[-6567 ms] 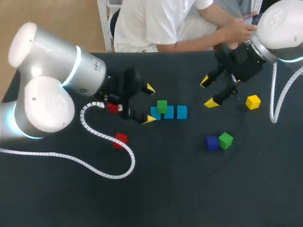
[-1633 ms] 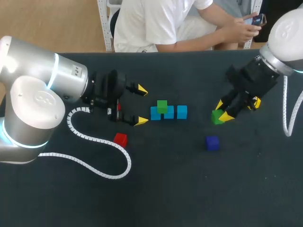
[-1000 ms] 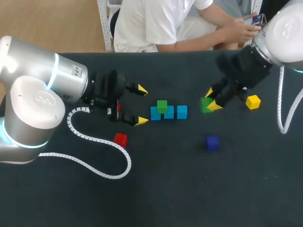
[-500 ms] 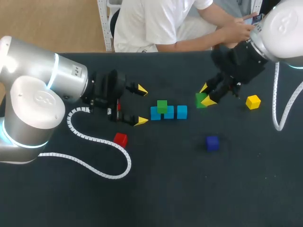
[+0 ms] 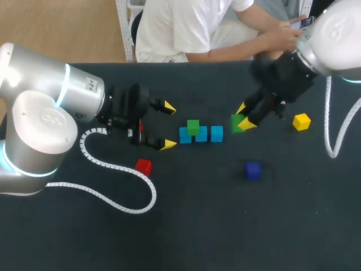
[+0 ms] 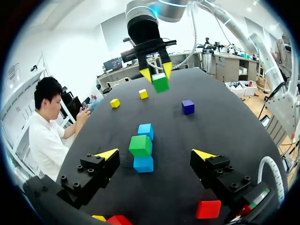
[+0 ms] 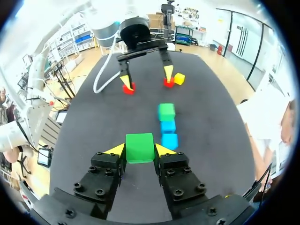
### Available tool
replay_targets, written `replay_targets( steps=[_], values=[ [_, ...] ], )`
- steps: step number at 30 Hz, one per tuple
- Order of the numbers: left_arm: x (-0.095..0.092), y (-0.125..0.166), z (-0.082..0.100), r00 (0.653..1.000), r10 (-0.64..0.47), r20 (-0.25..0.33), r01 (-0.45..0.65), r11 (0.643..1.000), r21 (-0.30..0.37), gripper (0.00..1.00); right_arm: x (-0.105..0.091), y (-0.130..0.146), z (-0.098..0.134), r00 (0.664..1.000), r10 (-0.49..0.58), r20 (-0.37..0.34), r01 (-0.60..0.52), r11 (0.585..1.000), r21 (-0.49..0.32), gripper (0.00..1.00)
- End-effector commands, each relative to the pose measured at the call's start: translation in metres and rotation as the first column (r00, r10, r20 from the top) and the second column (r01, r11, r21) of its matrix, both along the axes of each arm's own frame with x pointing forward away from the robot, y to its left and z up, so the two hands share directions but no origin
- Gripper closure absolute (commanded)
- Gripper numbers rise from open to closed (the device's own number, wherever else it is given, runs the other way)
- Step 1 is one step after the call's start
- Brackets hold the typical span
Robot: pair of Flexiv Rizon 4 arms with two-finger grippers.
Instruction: Place the blue cubes, place green cubes on the blue cubes, place the yellow cubes on the green cubes, then place the red cubes on the yellow cubes, and place purple cube on the red cubes.
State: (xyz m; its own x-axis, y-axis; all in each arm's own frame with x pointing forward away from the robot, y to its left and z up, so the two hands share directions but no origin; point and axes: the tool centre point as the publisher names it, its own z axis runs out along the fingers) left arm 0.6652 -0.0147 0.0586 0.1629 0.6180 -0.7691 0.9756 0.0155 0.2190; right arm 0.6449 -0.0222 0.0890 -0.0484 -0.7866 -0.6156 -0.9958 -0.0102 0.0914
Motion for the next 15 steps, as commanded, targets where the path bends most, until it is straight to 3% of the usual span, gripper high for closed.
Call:
replay_targets(
  steps=[1,10,15],
  values=[
    [0.0,0.001,-0.001,1.0,-0.001,0.004,0.001,1.0,-0.006,0.0,0.007,0.01,-0.015,1.0,0.005,-0.013,-0.005,1.0,-0.012,1.0],
    [0.0,0.001,-0.001,1.0,-0.001,0.004,0.001,1.0,-0.006,0.0,0.024,0.021,-0.023,1.0,-0.018,0.005,0.018,1.0,-0.009,1.0],
    [0.0,0.001,-0.001,1.0,-0.001,0.004,0.001,1.0,-0.006,0.0,0.023,0.032,-0.031,0.999,-0.036,0.009,0.036,0.999,-0.007,1.0]
  ],
)
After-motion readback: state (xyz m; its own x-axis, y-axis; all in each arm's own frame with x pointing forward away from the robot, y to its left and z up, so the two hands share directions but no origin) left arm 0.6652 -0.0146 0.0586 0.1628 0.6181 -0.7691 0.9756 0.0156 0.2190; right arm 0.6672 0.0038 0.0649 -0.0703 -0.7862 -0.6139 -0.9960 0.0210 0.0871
